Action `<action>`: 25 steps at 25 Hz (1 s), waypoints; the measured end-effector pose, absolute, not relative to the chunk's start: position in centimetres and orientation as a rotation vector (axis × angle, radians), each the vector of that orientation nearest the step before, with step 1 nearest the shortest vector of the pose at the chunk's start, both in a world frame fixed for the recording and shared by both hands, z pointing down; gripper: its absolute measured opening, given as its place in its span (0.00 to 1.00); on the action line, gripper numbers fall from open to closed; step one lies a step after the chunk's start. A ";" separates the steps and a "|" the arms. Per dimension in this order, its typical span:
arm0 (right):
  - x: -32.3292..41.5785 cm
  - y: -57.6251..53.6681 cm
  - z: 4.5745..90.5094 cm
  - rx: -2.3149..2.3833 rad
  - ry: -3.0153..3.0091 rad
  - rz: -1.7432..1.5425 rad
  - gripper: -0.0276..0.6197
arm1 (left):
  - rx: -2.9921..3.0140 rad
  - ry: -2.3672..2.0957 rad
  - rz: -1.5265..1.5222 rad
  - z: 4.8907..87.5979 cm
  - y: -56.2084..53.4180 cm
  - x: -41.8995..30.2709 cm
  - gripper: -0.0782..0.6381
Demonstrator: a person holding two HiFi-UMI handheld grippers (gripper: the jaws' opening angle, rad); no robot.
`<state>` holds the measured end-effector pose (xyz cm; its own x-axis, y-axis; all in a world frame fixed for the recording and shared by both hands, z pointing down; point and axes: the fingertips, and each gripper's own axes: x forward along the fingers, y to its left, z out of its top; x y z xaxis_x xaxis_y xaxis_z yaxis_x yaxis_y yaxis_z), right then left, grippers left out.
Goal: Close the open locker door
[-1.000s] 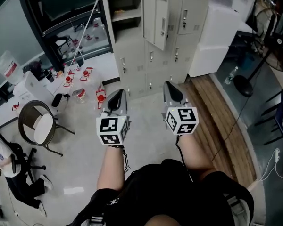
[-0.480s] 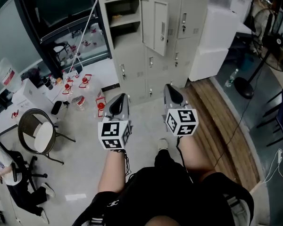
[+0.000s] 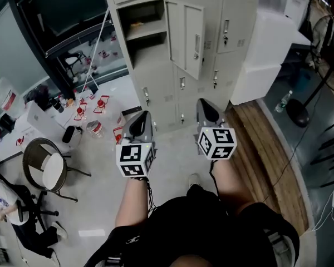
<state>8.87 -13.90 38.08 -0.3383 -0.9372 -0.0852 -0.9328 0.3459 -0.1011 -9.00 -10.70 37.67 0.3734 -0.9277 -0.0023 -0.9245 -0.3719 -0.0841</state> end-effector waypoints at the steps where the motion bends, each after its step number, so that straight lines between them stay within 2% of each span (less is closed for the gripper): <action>1: 9.1 -15.4 37.7 -1.725 2.475 -0.040 0.06 | -2.539 1.729 -0.067 37.4 -12.2 -8.8 0.11; 12: 12.7 -28.2 32.9 -1.650 2.526 0.028 0.06 | -2.504 1.772 -0.009 33.7 -25.3 -4.6 0.11; 22: 12.5 -32.4 33.1 -1.641 2.526 0.009 0.06 | -2.551 1.706 -0.068 34.1 -30.5 -3.6 0.11; 23: 12.4 -32.5 32.9 -1.623 2.522 0.013 0.08 | -2.555 1.701 -0.070 34.1 -30.7 -3.7 0.11; 25: 12.5 -32.7 32.4 -1.597 2.494 0.025 0.37 | -2.563 1.695 -0.070 34.2 -31.1 -3.9 0.11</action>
